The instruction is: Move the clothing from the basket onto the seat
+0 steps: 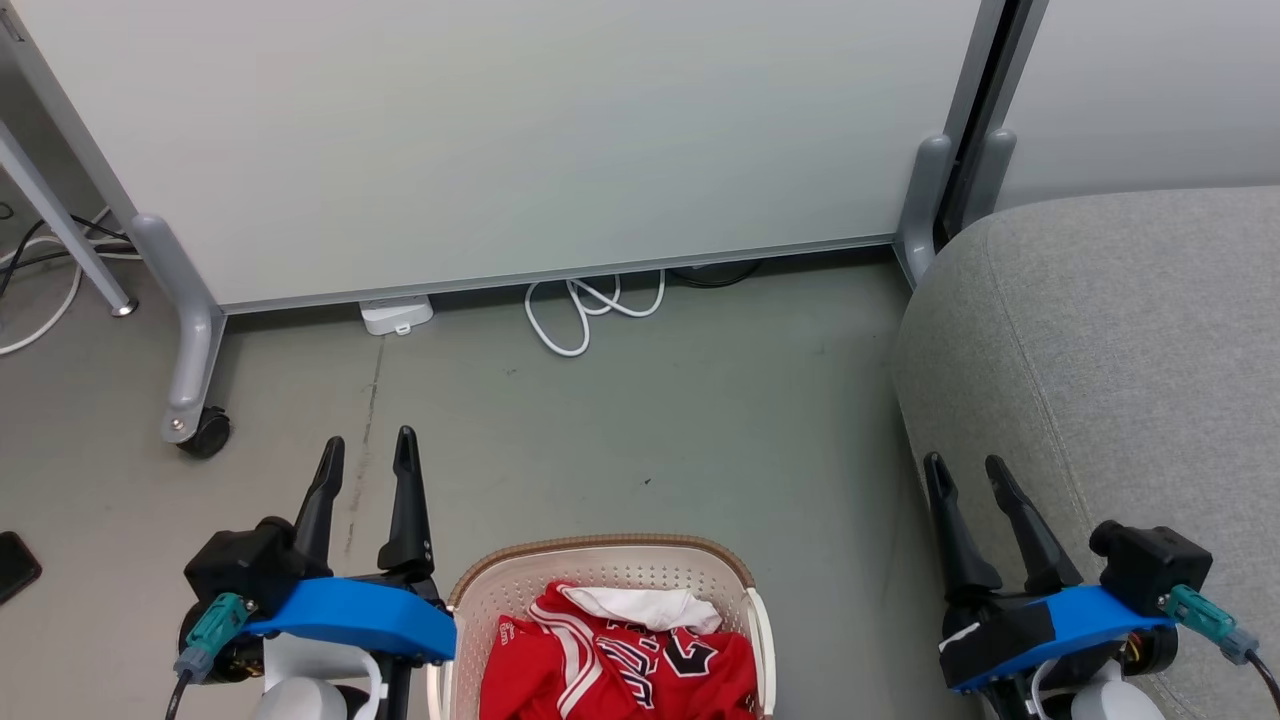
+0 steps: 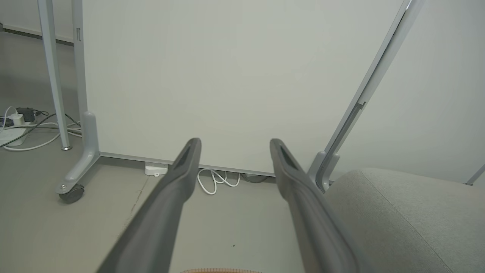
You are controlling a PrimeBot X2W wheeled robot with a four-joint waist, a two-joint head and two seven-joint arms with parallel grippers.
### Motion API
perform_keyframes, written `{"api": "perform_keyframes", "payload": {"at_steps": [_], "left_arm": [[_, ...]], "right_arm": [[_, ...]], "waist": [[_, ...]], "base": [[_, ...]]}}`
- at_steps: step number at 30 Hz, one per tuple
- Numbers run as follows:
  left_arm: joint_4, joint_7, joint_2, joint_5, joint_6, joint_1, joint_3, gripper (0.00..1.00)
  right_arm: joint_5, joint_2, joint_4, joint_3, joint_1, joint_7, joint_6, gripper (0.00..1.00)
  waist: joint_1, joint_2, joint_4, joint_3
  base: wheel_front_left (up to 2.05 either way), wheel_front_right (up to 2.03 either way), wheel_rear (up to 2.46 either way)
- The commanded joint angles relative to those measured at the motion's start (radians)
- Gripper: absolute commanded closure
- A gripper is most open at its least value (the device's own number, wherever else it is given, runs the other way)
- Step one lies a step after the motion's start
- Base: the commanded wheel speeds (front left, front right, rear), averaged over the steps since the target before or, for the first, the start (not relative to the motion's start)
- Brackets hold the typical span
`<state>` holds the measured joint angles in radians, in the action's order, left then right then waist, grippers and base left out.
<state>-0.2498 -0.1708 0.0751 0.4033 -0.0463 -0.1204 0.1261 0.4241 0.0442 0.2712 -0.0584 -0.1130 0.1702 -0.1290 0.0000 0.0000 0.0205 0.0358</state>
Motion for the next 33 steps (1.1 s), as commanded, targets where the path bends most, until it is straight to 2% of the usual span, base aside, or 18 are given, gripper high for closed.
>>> {"api": "perform_keyframes", "payload": {"at_steps": [1,33], "left_arm": [[0.01,-0.009,0.006,-0.023,0.002,-0.021,0.004,0.0],[-0.007,-0.076,-0.014,-0.273,-0.023,-0.033,0.025,0.0]], "right_arm": [[-0.021,0.007,-0.005,-0.004,-0.017,0.009,-0.002,0.0],[-0.288,0.008,0.009,-0.048,-0.029,0.076,-0.003,0.0]], "waist": [[0.0,0.0,0.0,0.0],[0.0,0.0,0.014,0.018]], "base": [[0.0,0.0,0.0],[0.0,0.0,0.0]]}}
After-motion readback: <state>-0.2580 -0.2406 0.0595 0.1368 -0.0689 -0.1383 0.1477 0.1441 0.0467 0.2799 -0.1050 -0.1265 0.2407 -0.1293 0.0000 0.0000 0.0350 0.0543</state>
